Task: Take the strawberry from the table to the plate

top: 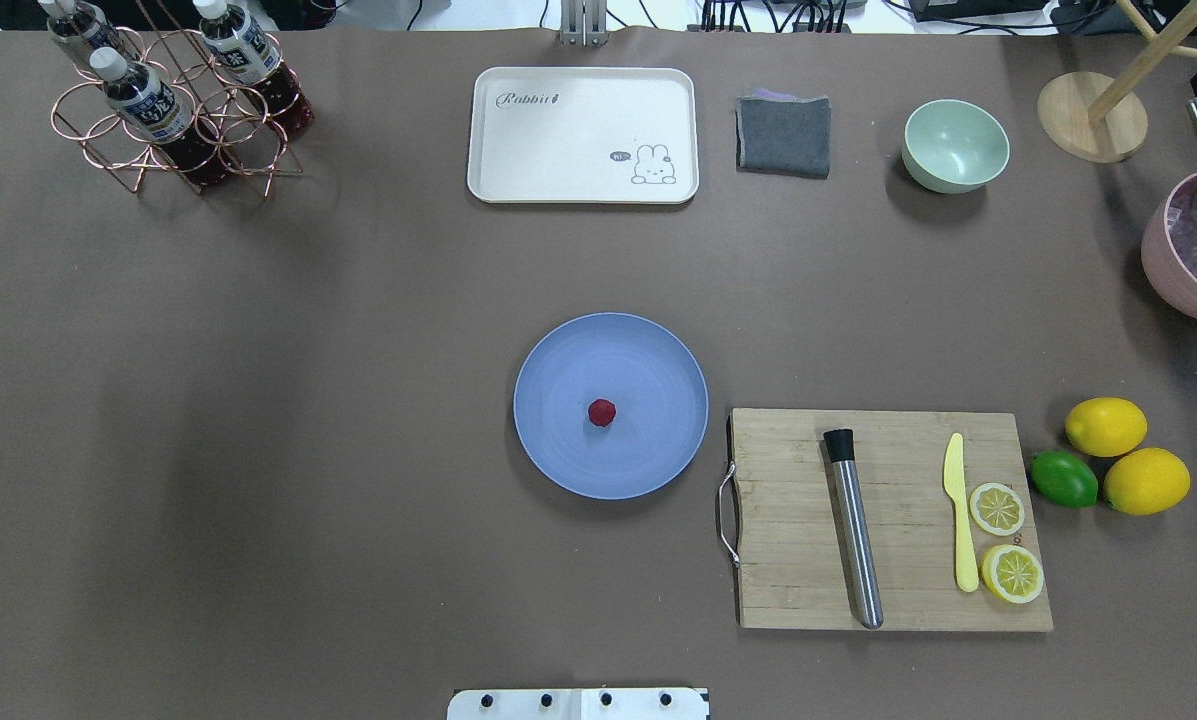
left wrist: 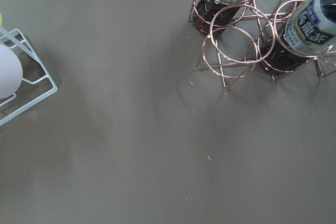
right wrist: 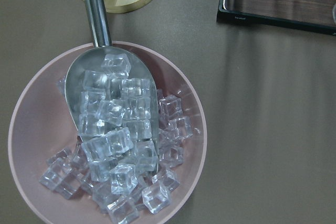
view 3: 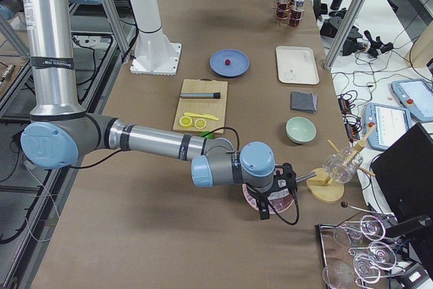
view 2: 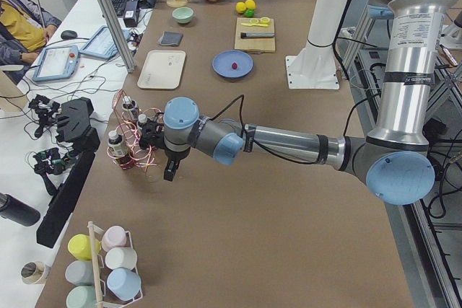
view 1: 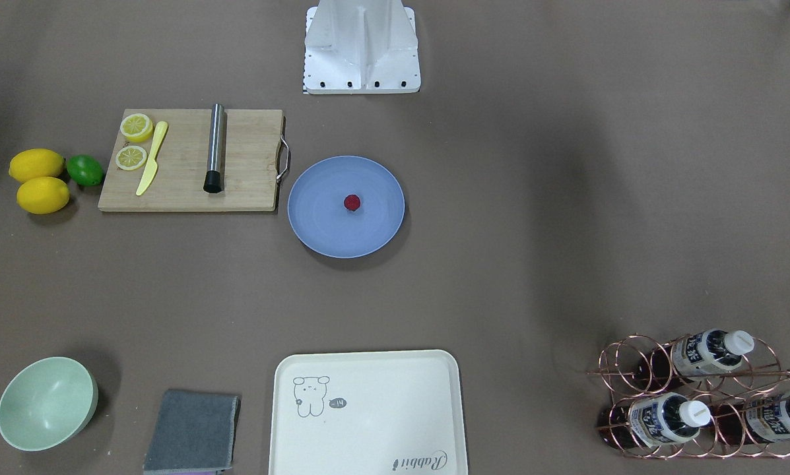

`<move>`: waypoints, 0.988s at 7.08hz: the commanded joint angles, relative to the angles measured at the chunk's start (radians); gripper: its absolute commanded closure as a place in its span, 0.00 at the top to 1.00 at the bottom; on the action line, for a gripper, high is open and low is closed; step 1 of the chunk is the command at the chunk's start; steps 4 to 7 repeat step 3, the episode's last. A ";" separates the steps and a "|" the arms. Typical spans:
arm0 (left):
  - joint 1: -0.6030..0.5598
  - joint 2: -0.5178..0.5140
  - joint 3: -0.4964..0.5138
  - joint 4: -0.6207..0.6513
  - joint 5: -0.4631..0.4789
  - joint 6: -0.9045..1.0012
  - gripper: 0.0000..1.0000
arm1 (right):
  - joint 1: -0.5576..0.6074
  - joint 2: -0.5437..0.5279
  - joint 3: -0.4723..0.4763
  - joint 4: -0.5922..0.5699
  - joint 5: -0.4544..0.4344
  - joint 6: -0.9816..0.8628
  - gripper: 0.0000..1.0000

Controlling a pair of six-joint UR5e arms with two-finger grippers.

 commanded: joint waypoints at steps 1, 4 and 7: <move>0.000 0.000 -0.001 0.000 0.000 0.000 0.97 | 0.000 0.000 0.001 0.000 0.000 0.003 1.00; 0.000 0.005 -0.009 0.000 0.000 0.000 0.97 | 0.000 0.000 0.001 0.000 0.000 0.003 1.00; 0.000 0.005 -0.009 0.000 0.000 0.000 0.97 | 0.000 0.000 0.001 0.000 0.000 0.003 1.00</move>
